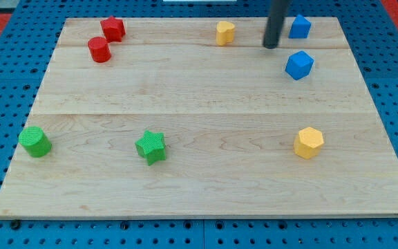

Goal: Slide the yellow heart left a bit

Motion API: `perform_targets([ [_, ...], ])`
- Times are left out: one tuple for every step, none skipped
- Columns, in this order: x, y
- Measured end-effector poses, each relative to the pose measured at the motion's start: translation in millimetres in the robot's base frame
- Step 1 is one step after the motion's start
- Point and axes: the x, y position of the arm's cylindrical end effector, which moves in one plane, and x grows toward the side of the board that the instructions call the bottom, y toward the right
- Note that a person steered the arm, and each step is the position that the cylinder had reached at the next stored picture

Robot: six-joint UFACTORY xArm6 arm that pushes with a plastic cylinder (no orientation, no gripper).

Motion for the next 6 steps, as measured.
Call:
perform_targets([
  [-7, -58],
  [-32, -76],
  [-32, -60],
  [-46, -37],
  [-60, -77],
  [-56, -116],
])
